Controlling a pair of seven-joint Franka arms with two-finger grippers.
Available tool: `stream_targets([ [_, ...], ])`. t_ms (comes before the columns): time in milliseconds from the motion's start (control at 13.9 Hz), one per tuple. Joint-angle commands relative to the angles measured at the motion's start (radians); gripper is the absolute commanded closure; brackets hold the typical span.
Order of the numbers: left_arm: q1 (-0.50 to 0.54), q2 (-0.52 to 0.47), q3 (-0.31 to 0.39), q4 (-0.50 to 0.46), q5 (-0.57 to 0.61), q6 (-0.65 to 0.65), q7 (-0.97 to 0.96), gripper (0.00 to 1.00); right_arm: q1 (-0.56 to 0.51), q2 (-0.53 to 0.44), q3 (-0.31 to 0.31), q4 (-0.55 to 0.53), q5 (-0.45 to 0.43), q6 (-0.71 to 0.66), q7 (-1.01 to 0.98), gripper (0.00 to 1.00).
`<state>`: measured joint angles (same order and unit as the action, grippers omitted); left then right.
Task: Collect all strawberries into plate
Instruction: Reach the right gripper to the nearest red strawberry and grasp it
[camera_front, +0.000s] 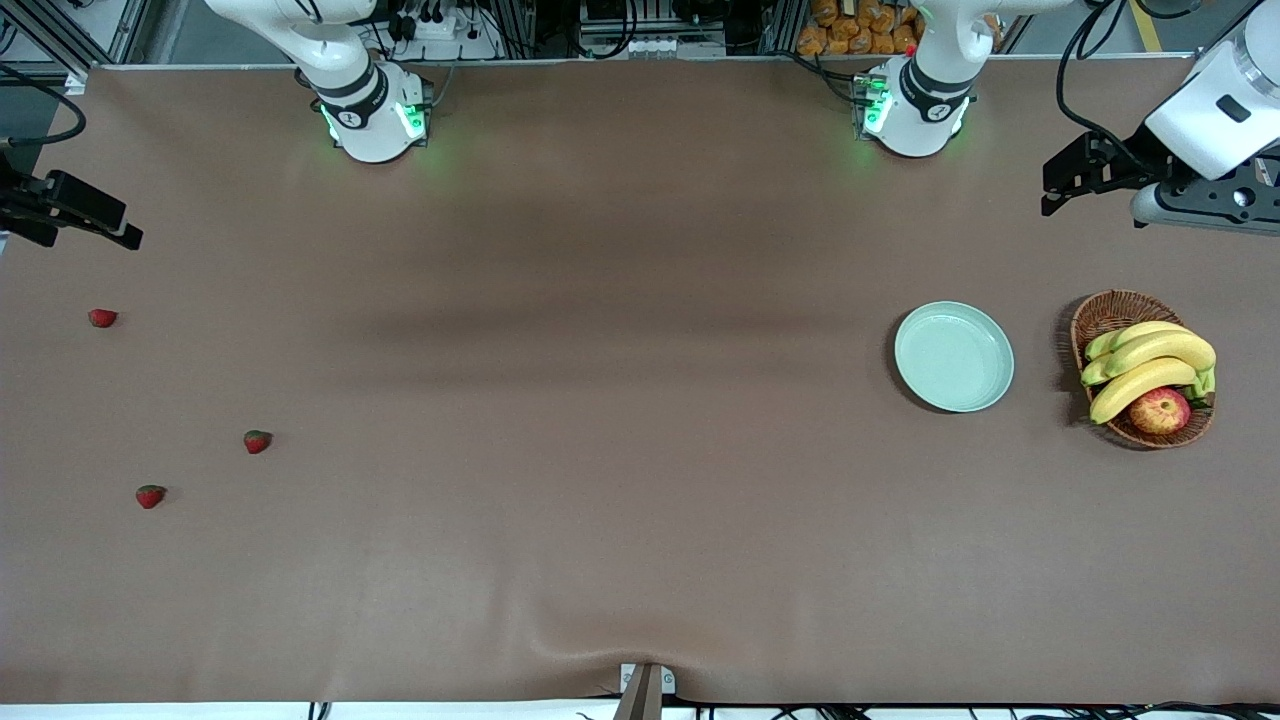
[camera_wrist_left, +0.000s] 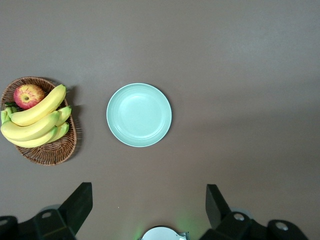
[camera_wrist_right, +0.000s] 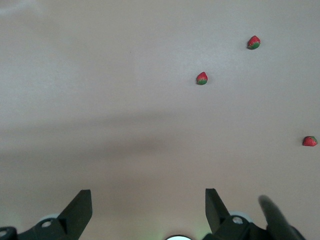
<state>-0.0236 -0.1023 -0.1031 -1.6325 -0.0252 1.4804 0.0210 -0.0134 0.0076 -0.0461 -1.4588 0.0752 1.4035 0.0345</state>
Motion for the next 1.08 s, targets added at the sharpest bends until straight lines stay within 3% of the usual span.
stream_targets([
  [0, 0.008, -0.013, -0.009, -0.009, 0.021, 0.008, -0.01, 0.0, 0.001, 0.003, 0.008, 0.003, -0.021, -0.008, 0.016, 0.0],
  [431, 0.004, -0.016, -0.033, -0.007, 0.021, 0.008, -0.012, 0.0, -0.005, 0.011, 0.006, -0.054, -0.021, 0.009, 0.015, 0.0],
  [647, 0.011, -0.017, -0.027, -0.007, 0.021, 0.006, -0.01, 0.0, -0.023, 0.028, 0.003, -0.132, -0.023, 0.095, 0.015, 0.0],
  [1006, 0.01, -0.013, -0.023, -0.009, 0.019, 0.005, -0.01, 0.0, -0.043, 0.175, 0.003, -0.15, -0.023, 0.268, 0.007, 0.0],
])
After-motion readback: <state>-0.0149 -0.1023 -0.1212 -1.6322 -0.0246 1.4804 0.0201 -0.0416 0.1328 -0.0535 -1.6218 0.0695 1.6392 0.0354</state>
